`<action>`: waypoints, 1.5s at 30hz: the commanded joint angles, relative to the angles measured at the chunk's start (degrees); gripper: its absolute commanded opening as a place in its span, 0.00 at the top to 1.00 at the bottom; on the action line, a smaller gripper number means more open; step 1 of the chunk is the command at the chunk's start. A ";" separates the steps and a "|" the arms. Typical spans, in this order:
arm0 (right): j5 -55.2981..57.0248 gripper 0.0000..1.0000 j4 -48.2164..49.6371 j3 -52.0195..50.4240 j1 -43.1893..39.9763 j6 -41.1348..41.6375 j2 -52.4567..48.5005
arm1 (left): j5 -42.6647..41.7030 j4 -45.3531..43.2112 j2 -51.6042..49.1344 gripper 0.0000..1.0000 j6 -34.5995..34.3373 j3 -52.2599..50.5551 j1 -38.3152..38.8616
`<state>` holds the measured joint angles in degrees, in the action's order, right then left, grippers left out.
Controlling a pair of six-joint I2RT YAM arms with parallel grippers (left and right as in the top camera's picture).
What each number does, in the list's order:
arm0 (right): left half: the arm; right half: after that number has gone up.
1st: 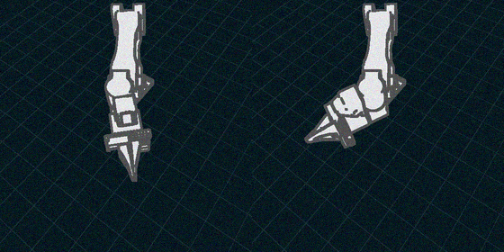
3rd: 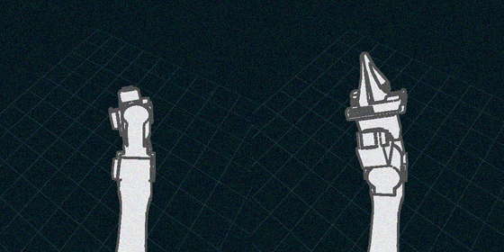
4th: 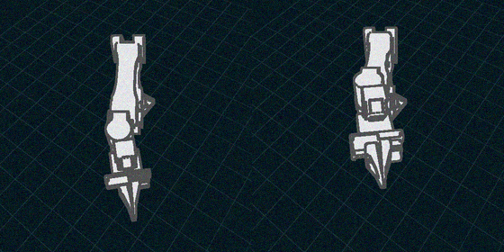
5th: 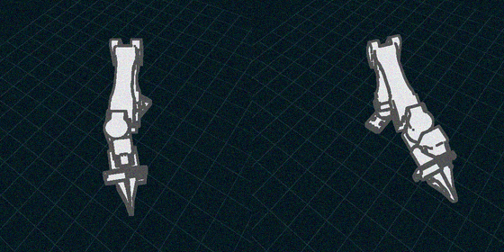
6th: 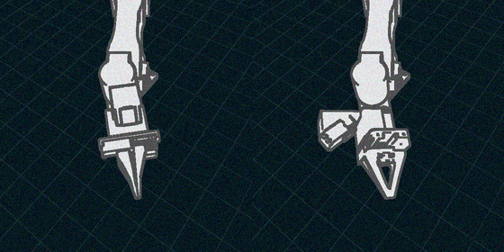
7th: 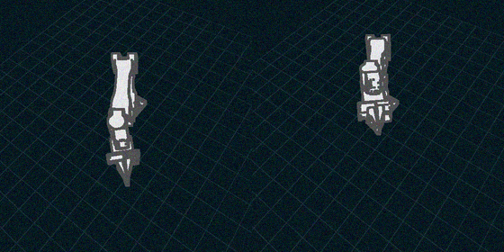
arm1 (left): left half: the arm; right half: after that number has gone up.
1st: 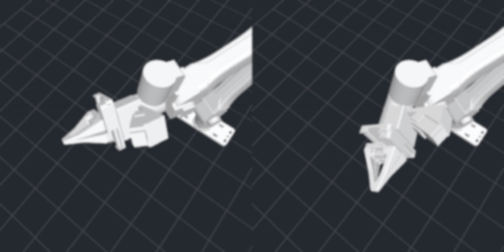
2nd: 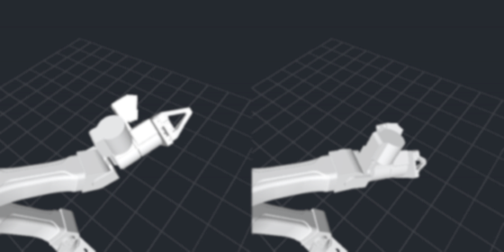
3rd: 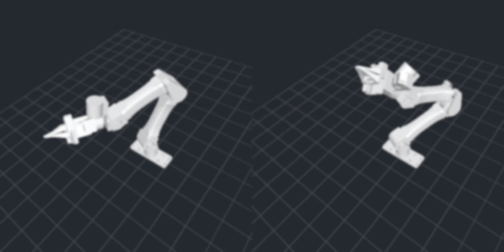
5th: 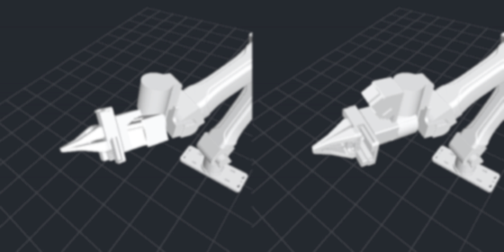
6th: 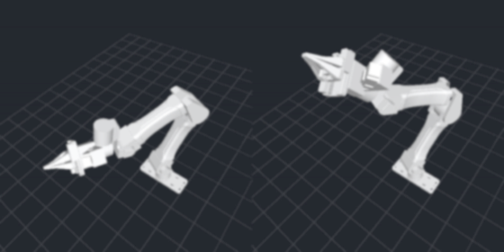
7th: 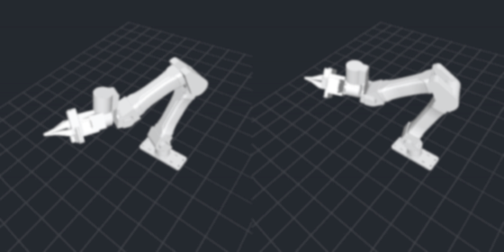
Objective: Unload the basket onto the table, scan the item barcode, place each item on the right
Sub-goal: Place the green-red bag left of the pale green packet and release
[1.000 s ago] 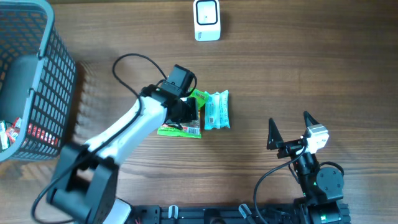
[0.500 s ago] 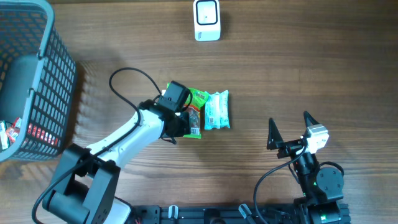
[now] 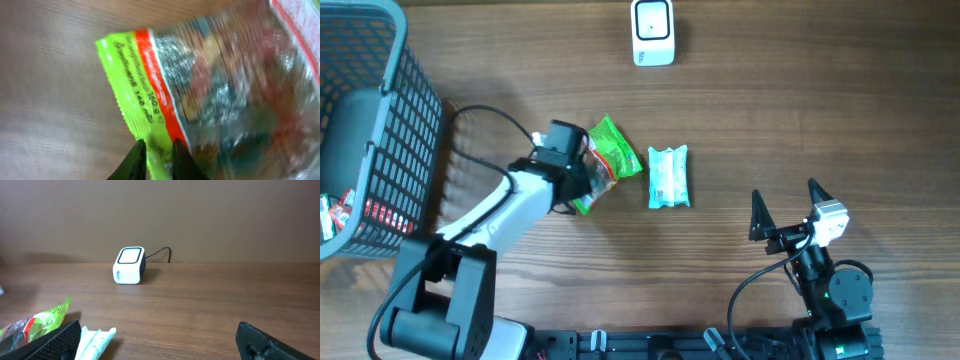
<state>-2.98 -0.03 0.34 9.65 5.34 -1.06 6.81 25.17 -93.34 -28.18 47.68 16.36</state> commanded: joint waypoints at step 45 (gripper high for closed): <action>-0.46 0.00 0.13 -0.04 -0.24 0.83 0.04 | -11.98 5.70 -0.20 0.90 3.30 12.44 3.02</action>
<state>-2.98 -0.03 0.34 9.65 5.34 -1.06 -11.49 26.13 -95.29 -25.58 59.27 20.51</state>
